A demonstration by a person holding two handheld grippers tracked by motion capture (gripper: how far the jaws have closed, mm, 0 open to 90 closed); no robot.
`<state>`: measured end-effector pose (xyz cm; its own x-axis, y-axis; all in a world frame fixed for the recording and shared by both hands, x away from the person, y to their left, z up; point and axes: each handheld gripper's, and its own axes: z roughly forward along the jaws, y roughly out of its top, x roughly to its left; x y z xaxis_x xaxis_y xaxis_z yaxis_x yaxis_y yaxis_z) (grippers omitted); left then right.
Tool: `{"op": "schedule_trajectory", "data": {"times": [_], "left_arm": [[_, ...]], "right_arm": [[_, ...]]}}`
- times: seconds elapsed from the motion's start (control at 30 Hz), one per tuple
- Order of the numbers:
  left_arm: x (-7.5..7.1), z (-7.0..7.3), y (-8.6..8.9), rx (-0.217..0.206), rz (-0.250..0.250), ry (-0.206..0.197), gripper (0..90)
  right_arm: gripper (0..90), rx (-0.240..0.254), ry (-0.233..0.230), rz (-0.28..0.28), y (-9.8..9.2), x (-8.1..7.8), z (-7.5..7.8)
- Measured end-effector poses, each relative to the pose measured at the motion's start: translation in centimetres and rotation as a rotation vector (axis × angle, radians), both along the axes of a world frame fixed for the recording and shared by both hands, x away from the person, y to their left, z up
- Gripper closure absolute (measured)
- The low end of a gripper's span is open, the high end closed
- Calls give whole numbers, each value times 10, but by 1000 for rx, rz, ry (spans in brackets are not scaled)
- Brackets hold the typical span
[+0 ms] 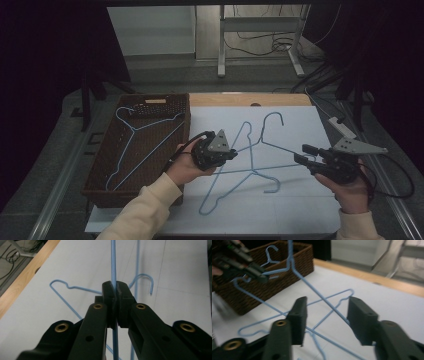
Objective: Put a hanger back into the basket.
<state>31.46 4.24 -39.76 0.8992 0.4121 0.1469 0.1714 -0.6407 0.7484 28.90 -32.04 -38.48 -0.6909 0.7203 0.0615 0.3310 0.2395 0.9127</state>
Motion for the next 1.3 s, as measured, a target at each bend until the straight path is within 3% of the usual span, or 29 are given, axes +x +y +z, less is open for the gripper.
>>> {"op": "schedule_trajectory", "data": {"times": [0.17,0.43,0.63,0.73,0.77,0.87,1.0,1.03,1.3], "left_arm": [[1,3,8,-39,69,27,871],[-3,21,32,-133,135,27,872],[-8,31,53,-168,183,20,872],[-11,38,76,-210,226,15,872],[-11,38,76,-210,226,15,872],[-18,42,102,-246,270,4,872],[-23,43,122,-258,310,-6,872],[-26,42,134,-262,334,-10,872],[-34,37,171,-277,421,-14,872]], "right_arm": [[400,6,-57,-70,-4,-3,3],[378,14,-57,-116,-10,-2,-1],[376,25,-35,-78,-7,0,-7],[372,15,-23,-56,-2,2,-13],[372,15,-23,-56,-2,2,-13],[371,0,-1,-48,3,6,-21],[369,-9,15,-42,6,8,-26],[369,-14,23,-39,7,9,-29],[369,-26,51,-35,9,12,-39]]}}
